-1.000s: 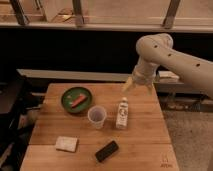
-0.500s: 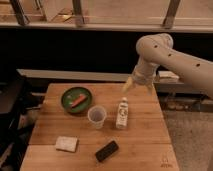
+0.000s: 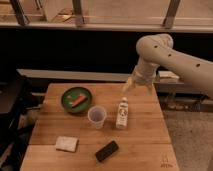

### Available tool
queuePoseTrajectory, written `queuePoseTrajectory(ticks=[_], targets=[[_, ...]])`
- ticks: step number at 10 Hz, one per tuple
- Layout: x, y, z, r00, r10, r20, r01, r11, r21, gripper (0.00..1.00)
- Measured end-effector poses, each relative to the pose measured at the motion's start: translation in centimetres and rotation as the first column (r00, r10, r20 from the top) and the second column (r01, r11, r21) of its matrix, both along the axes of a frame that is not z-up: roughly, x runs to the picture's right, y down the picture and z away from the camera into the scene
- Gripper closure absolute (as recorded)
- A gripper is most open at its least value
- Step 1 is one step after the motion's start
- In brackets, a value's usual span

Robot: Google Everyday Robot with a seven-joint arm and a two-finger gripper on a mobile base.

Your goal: Place the eraser on the white sponge

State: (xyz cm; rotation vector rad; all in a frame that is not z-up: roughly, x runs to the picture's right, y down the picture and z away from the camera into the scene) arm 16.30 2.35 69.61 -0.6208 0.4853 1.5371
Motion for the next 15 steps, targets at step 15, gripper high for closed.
queuePoseTrajectory(ticks=[15], targets=[[-5.1,13.2,0.5,0.998,0.042,0.049,-0.032,0.9822,-0.185,0.2]])
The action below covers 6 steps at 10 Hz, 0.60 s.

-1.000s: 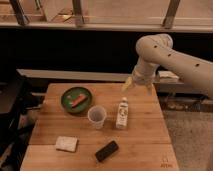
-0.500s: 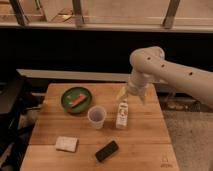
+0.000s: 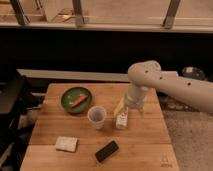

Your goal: Place the eraser on the white sponge

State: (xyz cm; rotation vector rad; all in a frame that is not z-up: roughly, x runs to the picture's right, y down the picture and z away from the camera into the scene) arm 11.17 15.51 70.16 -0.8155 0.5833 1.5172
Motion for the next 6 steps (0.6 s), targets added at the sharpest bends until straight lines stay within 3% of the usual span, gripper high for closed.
queuePoseTrajectory(ticks=[1,6], targets=[[-0.61,1.18,-0.31,1.0,-0.017,0.02,0.018,0.9995,-0.026,0.2],[-0.59,1.4,-0.37,0.999,-0.024,0.022,0.024,0.9992,-0.031,0.2]])
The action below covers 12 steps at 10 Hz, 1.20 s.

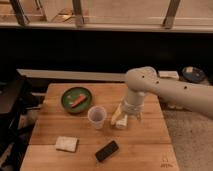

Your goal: Place the eraser on the white sponge

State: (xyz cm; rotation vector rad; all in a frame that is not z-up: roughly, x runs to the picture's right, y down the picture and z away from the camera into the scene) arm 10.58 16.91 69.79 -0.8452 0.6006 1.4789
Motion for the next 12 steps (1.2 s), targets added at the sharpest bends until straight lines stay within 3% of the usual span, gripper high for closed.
queuePoseTrajectory(ticks=[2,5,8,12], targets=[[-0.4,0.6,0.2,0.999,0.021,-0.03,-0.022,0.9995,-0.021,0.2],[-3.8,2.8,0.4,0.988,0.142,-0.06,-0.146,0.9861,-0.08,0.2],[-5.4,6.4,1.4,0.974,0.202,-0.105,-0.216,0.9648,-0.15,0.2],[-5.9,10.8,2.8,0.964,0.228,-0.14,-0.257,0.9339,-0.249,0.2]])
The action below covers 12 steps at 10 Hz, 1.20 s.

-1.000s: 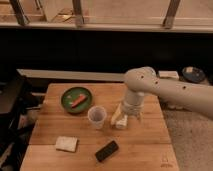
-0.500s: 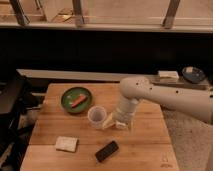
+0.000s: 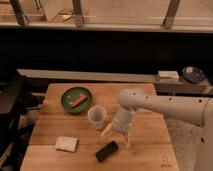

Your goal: Place the eraser on the white sponge

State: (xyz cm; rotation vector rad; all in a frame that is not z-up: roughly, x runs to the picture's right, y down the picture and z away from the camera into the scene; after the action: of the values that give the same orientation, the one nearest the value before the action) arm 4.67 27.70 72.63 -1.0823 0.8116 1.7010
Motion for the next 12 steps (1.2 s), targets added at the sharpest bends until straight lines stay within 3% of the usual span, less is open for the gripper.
queuePoseTrajectory(ticks=[6,7,12], targets=[[-0.6,3.4,2.8,1.0,0.023,0.007,-0.022,0.9944,-0.103,0.22],[-0.7,3.5,3.1,1.0,0.021,0.012,-0.019,0.9942,-0.106,0.27],[-0.9,2.9,3.8,0.999,0.017,0.035,-0.014,0.9963,-0.084,0.79]])
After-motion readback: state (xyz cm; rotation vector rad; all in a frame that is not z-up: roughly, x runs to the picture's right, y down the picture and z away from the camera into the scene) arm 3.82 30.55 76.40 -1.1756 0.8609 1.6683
